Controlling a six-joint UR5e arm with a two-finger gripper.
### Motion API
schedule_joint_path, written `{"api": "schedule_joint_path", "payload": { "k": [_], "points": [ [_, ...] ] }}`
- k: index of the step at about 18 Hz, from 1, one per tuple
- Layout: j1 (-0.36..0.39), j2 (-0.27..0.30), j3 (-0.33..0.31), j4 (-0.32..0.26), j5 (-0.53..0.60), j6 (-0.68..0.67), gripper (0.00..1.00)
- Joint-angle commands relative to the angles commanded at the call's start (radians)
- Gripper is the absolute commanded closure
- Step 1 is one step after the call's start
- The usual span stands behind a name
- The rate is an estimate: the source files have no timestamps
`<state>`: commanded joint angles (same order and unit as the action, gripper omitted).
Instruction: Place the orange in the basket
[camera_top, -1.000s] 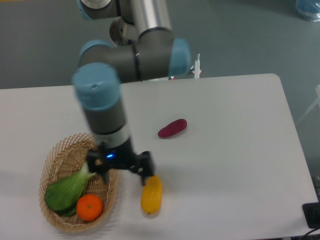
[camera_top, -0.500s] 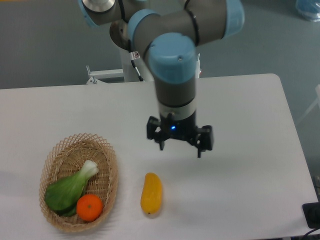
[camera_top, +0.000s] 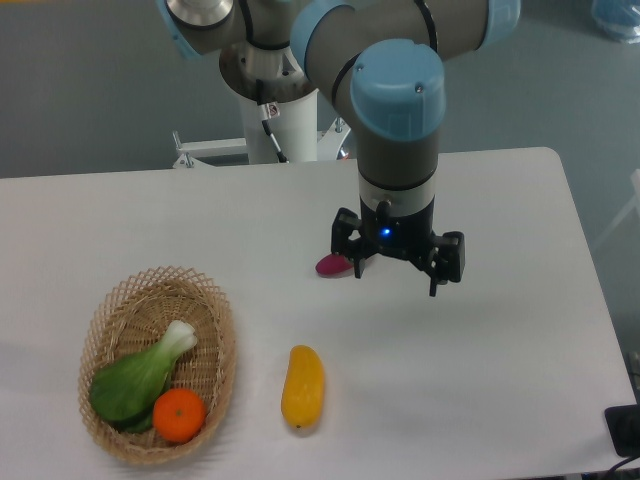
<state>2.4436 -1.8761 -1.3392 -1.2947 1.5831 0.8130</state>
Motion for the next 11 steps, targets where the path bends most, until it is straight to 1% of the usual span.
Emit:
{"api": "schedule_joint_path", "payload": {
  "k": [4, 7, 9, 11],
  "points": [
    [0.009, 0.000, -0.002, 0.002, -0.003, -0.002, 0.00],
    [0.028, 0.003, 0.000, 0.003, -0.044, -0.002, 0.00],
    [0.035, 0.021, -0.005, 0.002, -0.054, -0.002, 0.00],
    [0.038, 0.021, -0.005, 0.003, -0.055, -0.002, 0.00]
  ]
}}
